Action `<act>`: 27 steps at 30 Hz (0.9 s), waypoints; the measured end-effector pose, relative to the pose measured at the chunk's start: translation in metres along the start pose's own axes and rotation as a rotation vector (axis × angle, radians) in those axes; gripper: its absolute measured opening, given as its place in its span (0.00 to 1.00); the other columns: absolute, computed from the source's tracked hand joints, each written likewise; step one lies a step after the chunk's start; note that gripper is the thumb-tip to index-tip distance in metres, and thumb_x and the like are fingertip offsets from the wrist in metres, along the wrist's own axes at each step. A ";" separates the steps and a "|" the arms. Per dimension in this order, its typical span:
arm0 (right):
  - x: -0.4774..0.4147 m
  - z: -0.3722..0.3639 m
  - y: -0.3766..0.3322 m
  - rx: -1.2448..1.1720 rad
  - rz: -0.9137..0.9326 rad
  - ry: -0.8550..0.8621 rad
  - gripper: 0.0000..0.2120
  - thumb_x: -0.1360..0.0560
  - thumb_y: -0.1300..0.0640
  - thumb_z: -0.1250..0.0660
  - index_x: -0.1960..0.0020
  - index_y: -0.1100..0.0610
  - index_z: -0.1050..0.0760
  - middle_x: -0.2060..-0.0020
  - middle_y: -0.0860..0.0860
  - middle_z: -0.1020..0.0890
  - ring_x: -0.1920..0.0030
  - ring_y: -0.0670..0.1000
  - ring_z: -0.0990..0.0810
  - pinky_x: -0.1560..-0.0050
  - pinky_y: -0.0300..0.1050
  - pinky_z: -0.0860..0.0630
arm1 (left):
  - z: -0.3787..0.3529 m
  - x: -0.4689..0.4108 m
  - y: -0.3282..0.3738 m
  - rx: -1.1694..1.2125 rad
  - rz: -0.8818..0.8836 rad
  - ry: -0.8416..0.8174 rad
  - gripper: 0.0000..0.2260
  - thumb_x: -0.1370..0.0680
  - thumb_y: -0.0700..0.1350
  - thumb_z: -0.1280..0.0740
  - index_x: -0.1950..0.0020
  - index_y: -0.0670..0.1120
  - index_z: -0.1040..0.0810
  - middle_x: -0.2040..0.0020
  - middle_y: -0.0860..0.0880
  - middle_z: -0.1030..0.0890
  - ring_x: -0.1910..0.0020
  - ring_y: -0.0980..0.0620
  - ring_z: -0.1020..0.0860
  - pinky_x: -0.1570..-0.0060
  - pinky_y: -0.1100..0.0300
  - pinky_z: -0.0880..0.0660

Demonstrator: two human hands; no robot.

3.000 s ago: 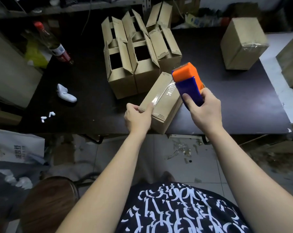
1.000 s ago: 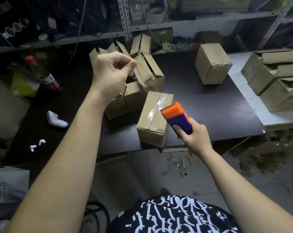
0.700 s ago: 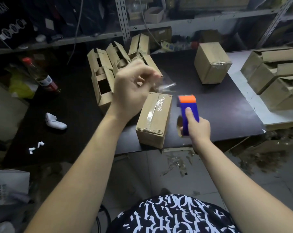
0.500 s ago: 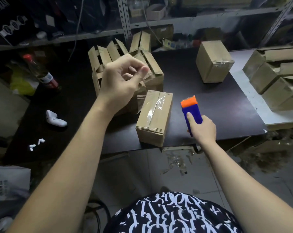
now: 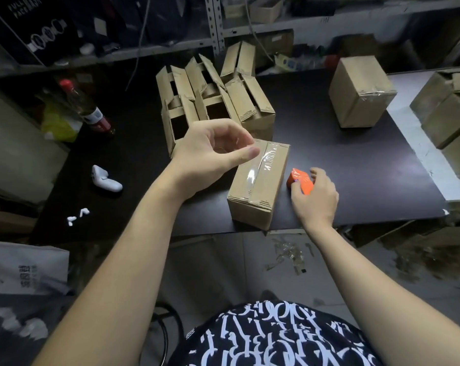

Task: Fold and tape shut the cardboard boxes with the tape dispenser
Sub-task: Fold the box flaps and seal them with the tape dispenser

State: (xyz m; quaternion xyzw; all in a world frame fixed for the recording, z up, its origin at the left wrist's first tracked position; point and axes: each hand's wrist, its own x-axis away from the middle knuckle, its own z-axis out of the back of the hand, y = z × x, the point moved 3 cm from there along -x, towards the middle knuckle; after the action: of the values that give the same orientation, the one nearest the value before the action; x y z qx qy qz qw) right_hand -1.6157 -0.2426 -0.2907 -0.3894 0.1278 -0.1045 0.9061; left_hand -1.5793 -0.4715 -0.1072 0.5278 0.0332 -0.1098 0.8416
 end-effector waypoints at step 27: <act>0.039 0.027 -0.024 -0.542 -0.405 -0.790 0.08 0.25 0.47 0.24 0.55 0.52 0.12 0.64 0.43 0.16 0.49 0.50 0.19 0.50 0.46 0.22 | -0.019 0.039 -0.100 0.093 0.499 0.443 0.03 0.22 0.46 0.25 0.52 0.48 0.13 0.61 0.50 0.15 0.60 0.56 0.17 0.61 0.66 0.25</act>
State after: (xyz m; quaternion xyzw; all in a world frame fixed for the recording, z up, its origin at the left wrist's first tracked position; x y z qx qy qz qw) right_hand -1.5723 -0.2519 -0.2616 -0.6368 -0.2794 -0.0862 0.7134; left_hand -1.5620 -0.5024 -0.2102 0.5686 0.0800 0.2153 0.7899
